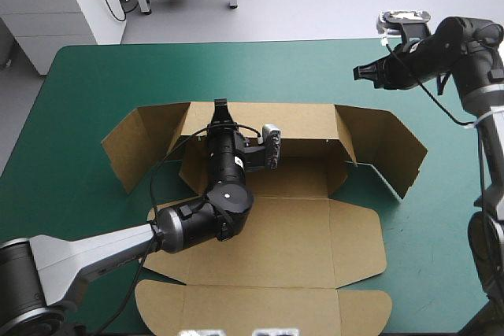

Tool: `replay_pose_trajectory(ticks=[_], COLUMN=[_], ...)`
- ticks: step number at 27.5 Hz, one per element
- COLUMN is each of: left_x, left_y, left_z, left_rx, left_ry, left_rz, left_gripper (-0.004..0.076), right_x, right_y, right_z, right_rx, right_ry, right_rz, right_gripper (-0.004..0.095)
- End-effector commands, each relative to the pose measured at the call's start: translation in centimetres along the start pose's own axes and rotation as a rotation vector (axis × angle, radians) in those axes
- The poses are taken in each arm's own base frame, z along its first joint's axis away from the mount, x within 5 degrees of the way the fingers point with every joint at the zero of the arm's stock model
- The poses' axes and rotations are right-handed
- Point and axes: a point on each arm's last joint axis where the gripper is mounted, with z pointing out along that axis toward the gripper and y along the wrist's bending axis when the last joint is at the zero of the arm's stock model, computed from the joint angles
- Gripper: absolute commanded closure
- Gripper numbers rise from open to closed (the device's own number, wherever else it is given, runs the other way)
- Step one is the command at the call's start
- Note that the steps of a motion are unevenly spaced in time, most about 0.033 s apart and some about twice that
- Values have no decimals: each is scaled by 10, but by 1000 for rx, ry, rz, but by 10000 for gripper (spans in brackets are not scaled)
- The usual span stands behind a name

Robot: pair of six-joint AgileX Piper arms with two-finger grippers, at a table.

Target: Fold the box

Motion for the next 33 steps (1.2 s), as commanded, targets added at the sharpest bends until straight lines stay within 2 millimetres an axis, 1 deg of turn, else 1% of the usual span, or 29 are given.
replay_pose_trajectory(ticks=[1, 4, 6, 7, 11, 13, 15, 18, 21, 25, 31, 33], left_x=[0, 0, 1, 1, 3, 4, 5, 5, 5, 6, 6, 6], left_y=[11, 11, 11, 11, 12, 12, 12, 12, 12, 12, 12, 12], left_z=[-8, -8, -8, -8, -8, -7, -7, -7, -7, -7, -7, -7], left_rx=[-8, -8, -9, -10, -13, -14, -16, -16, -16, -13, -14, -14], left_ry=[-48, -48, -45, -41, -25, -16, -9, -7, -3, 6, 7, 7], left_rz=[-51, -51, -51, -51, -52, -53, -53, -53, -54, -57, -57, -57], left_gripper=[732, 732, 732, 732, 732, 732, 732, 732, 732, 732, 732, 732], right_x=[-7, 1, 1, 1, 1, 2, 9, 24, 36, 45, 69, 72], right_y=[5, 5, 6, 7, 13, 14, 14, 12, 11, 14, 15, 17], right_z=[-9, 0, 0, -1, -16, -18, -17, -6, 0, -8, -22, -28], right_rx=[-25, -52, -61, -65, -101, -105, -108, -110, -112, -123, -109, -112], right_ry=[-43, 57, 57, 54, 19, 20, 41, 103, 146, 149, 168, 159], right_rz=[-3, 3, 6, 10, 16, 18, 17, 2, 4, 10, -9, -7], right_gripper=[926, 926, 927, 926, 926, 926, 926, 926, 926, 926, 926, 926])
